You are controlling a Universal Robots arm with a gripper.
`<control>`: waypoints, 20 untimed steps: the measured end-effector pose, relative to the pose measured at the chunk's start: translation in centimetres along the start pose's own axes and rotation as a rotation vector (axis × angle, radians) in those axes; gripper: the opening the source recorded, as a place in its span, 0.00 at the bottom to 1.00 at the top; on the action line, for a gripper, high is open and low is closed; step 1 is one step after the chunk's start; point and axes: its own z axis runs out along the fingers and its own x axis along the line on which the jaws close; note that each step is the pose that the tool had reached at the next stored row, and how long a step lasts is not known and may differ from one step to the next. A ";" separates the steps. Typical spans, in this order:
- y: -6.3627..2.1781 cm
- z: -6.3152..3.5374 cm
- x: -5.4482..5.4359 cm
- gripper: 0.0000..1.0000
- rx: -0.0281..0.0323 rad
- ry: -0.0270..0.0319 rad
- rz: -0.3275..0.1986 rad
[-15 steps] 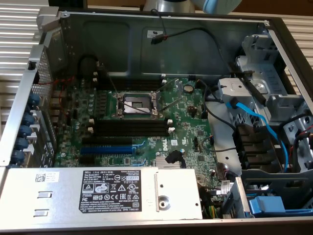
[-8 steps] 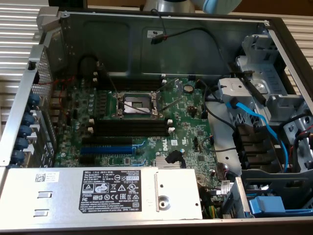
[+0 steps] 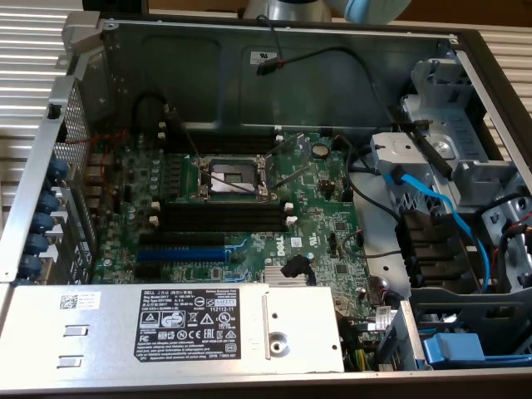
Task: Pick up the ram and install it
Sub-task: 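Pick up the ram and move it above insertion slot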
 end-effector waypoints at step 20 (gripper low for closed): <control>0.33 -8.61 0.1 0.12 -0.0197 0.0320 0.001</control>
